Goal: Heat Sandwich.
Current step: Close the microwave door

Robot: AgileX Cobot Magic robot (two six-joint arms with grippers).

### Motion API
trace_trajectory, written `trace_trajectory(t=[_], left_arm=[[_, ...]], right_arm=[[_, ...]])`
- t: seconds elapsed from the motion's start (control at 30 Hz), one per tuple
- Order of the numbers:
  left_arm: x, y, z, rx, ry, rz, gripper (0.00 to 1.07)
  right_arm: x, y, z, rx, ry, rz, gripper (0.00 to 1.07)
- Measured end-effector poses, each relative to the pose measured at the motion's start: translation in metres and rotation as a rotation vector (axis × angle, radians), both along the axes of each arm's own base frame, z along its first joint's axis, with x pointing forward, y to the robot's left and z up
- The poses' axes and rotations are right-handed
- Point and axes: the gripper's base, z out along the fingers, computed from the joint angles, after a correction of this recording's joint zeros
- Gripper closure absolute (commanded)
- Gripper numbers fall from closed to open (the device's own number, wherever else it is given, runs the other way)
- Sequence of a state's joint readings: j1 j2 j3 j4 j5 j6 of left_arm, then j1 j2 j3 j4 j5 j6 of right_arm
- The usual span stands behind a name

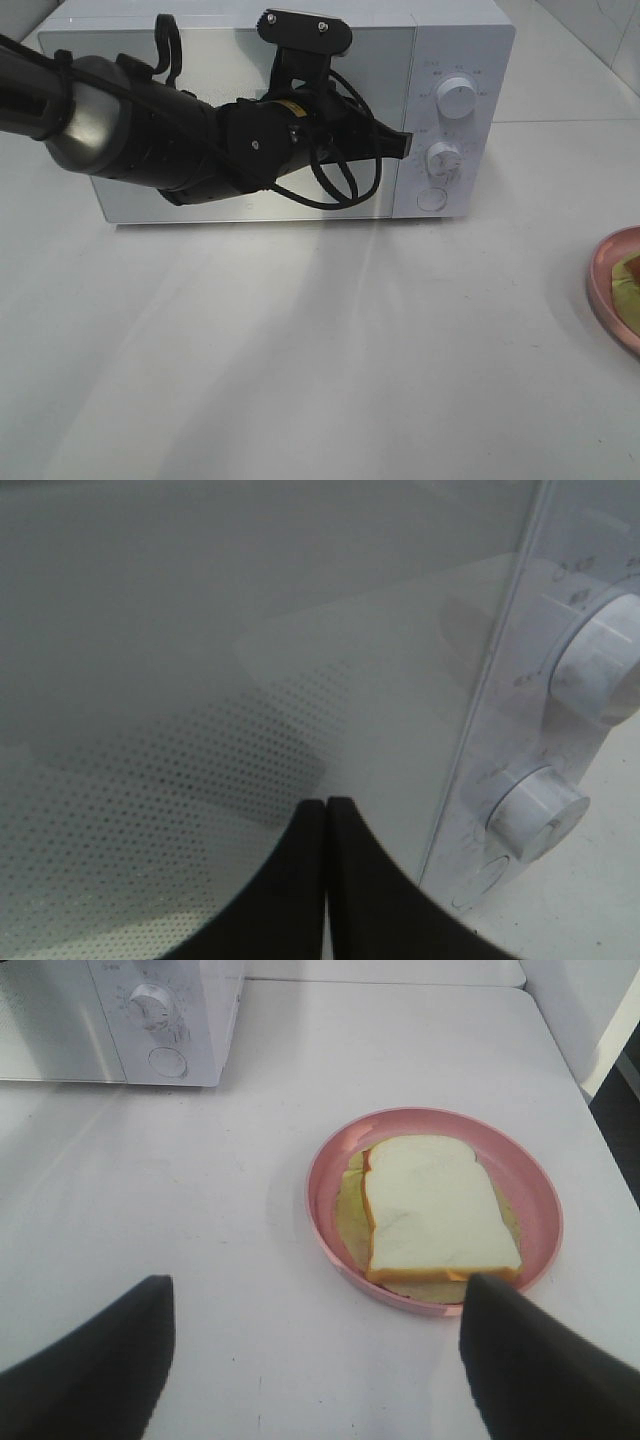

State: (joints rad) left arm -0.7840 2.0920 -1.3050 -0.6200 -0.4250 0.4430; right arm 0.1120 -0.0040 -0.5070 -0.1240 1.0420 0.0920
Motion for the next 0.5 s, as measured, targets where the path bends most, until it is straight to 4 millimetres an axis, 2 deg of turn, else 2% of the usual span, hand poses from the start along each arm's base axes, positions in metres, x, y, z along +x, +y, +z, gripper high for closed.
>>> trace_trajectory(t=[0.27,0.5], left_arm=[[-0.005,-0.008,0.005,-0.030,-0.018,0.005,1.06],[-0.021,-0.014,0.007,-0.011,-0.041,0.003,1.06]], right_arm=[[0.000,0.000,0.000,0.000,0.000,0.000,0.31],[0.000,0.000,0.000,0.000,0.000,0.000,0.31]])
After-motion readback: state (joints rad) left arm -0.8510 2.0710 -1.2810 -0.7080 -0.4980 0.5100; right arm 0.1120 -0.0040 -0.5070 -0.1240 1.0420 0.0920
